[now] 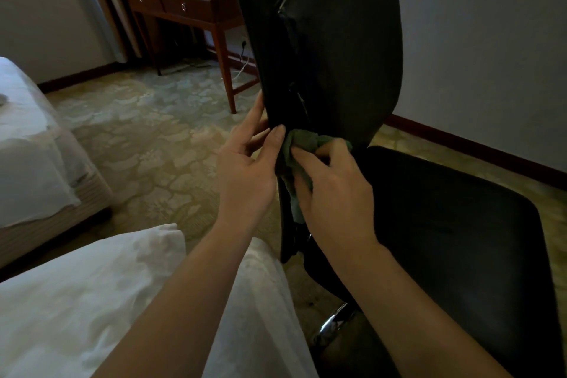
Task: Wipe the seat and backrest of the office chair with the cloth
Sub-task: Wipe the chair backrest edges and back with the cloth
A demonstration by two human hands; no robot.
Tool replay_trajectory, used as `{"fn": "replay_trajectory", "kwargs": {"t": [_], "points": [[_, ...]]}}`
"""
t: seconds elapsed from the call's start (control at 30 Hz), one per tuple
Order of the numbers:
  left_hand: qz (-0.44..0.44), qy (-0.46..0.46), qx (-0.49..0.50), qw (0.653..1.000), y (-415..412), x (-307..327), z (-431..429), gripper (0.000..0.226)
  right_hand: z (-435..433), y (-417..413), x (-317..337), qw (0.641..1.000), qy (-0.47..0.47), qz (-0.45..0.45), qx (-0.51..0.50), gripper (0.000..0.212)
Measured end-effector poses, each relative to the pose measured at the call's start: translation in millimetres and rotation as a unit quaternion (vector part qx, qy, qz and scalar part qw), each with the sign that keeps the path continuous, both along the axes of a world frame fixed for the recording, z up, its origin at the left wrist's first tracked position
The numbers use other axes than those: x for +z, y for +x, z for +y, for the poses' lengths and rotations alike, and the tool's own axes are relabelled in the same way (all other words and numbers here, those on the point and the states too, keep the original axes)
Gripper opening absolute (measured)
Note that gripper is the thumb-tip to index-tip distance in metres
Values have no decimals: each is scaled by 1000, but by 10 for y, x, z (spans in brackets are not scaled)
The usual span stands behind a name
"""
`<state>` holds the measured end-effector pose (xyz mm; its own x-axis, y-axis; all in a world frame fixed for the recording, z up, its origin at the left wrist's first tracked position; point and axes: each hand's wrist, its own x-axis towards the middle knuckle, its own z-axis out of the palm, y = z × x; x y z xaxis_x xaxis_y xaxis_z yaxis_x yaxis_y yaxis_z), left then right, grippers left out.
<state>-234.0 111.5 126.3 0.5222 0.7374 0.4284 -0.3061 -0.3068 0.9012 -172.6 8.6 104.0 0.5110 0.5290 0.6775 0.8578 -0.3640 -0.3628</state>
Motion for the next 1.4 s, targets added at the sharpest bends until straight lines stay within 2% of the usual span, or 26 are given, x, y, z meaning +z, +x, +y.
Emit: {"fn": "replay_trajectory", "kwargs": {"t": [0.13, 0.23, 0.3, 0.5, 0.63, 0.83, 1.07, 1.27, 1.33, 1.4], "points": [[19, 9, 22, 1000, 15, -19, 11, 49, 50, -39, -167, 999, -21, 3, -28, 26], [27, 24, 29, 999, 15, -22, 19, 49, 6, -44, -382, 997, -72, 20, -32, 18], [31, 29, 31, 999, 17, -26, 19, 49, -89, -20, -519, 994, -101, 18, -34, 23], [29, 38, 49, 998, 29, -49, 5, 49, -311, 36, -408, 999, 49, 23, 0, 33], [25, 33, 46, 998, 18, -33, 1, 49, -244, 94, -150, 996, 86, 16, 24, 35], [31, 28, 52, 998, 28, -24, -12, 50, 2, 18, -172, 999, 6, 8, 42, 34], [20, 35, 61, 997, 38, -34, -28, 48, 42, -129, -386, 998, -64, 16, 0, 50], [21, 30, 42, 998, 20, -29, 7, 48, -30, -102, -505, 991, -126, 45, -10, 30], [19, 22, 26, 999, 3, -21, 19, 48, -166, -75, -542, 992, -107, 63, -2, 32], [18, 7, 7, 1000, -10, -13, 26, 48, -329, -53, -558, 996, -50, 78, 1, 37]]}}
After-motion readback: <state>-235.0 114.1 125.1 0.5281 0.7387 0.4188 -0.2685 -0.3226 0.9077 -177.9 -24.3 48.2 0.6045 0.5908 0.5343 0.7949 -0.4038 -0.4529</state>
